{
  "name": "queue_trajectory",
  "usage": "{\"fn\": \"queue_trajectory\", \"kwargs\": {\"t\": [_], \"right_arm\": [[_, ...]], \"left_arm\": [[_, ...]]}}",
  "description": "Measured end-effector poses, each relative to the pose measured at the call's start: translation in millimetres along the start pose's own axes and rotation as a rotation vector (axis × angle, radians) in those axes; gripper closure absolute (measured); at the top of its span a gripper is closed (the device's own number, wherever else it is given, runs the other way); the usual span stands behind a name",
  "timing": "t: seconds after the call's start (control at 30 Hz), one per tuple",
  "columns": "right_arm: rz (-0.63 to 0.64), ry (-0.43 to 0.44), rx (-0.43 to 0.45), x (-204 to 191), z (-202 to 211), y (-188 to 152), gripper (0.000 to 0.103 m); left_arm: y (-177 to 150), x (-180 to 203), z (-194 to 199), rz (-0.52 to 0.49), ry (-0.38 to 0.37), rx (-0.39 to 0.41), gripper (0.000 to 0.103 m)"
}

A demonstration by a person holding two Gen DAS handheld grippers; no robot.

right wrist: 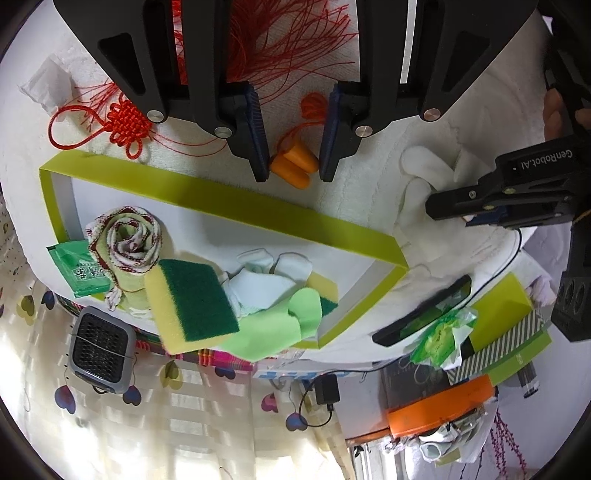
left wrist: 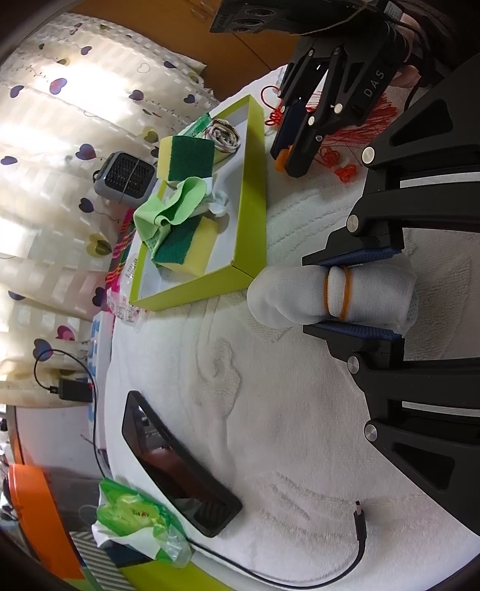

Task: Organize soft objects
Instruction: 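Lift the sock bundle with the left tool while the right tool closes on the orange earplugs, then lower the sock bundle into the box with the left tool while the right tool drops the earplugs inside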

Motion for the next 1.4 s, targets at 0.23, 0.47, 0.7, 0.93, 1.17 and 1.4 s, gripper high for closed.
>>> {"fn": "queue_trajectory", "kwargs": {"t": [0.23,0.47,0.7,0.93,1.17,1.4], "right_arm": [[-0.032,0.021,0.033,3,11,7,0.074],[-0.052,0.035,0.07,5,23,16,0.074],[-0.052,0.05,0.12,3,40,29,0.074],[-0.063,0.039,0.174,11,51,49,0.074],[-0.076,0.019,0.205,21,48,69,0.074],[-0.062,0.004,0.202,22,36,74,0.074]], "left_arm": [[6,3,10,-0.003,-0.013,0.02,0.077],[15,6,20,-0.011,-0.015,0.046,0.077],[33,13,32,-0.025,-0.024,0.081,0.077],[57,20,34,-0.034,-0.045,0.105,0.077],[87,30,26,-0.049,-0.059,0.125,0.077],[113,40,13,-0.061,-0.082,0.129,0.077]]}}
Point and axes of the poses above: each gripper's, at about its wrist camera, not at the fingertips, and z roughly against the way its jaws point, x to its right, y to its top, the point moved 9 cm from there along -z, roughly the way its jaws point, and after that the axes turned 1 degree about x, right-handed, at the moved point
